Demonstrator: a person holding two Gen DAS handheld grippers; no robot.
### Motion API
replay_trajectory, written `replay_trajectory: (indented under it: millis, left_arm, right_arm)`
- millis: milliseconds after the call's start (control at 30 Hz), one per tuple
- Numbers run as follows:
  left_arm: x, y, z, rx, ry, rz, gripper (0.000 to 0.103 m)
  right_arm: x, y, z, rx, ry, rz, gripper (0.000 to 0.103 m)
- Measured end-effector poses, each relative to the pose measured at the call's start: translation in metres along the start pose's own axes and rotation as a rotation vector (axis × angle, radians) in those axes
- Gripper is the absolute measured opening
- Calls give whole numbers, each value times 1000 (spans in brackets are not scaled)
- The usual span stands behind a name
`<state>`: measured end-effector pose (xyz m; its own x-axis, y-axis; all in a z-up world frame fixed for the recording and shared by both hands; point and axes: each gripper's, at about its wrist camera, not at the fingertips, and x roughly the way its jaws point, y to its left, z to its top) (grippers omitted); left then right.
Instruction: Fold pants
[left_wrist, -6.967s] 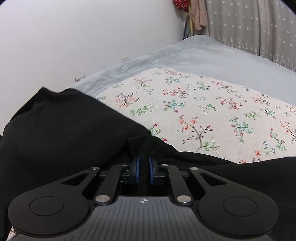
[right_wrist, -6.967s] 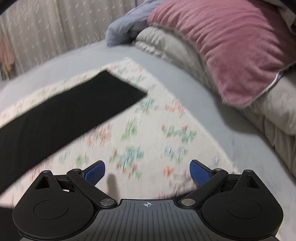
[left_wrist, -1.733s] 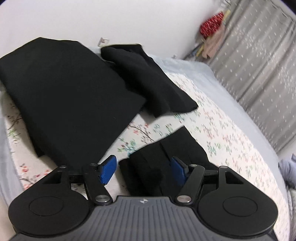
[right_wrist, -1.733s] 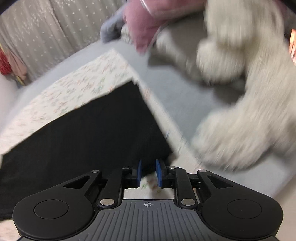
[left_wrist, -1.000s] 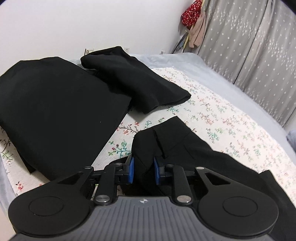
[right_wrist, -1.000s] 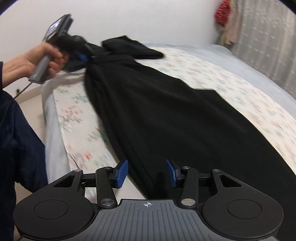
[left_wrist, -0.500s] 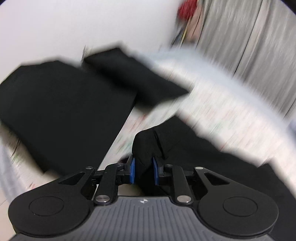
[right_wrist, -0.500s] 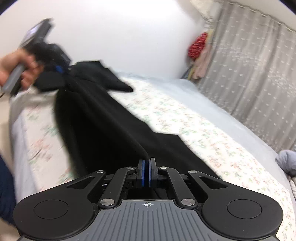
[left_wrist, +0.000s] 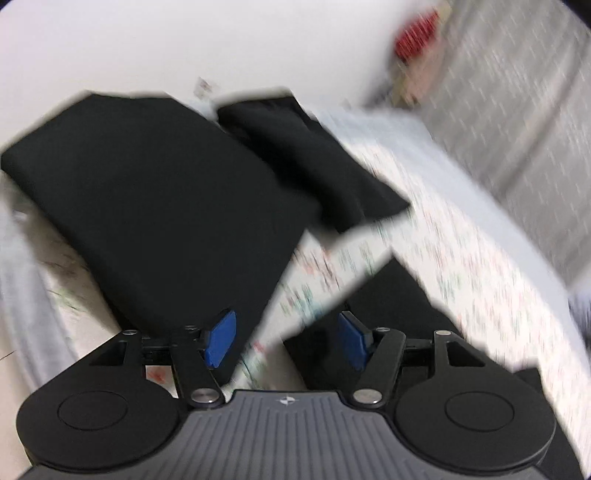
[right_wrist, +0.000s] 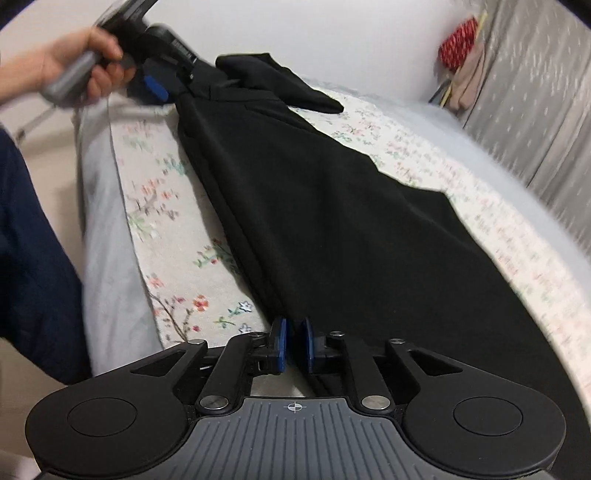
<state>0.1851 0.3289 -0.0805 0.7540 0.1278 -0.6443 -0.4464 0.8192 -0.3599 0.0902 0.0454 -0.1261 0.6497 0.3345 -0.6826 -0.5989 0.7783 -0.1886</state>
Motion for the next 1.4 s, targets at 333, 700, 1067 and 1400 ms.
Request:
replay_trajectory:
  millis: [333,700,1067,1400]
  left_arm:
    - [22,-81,6,130,-10,-29,79]
    - [110,-137,13,335,139,116,94]
    - [136,-153,1,419,155,125,59]
    - [126,-154,5,331,28,172,28]
  right_arm:
    - [-6,-131,24,376,-100,25,38]
    - [100,-227,107,467,-9,119,38]
    - [203,-220,129,343,134,199,21]
    - [158,-195,139,260,-125,-60,0]
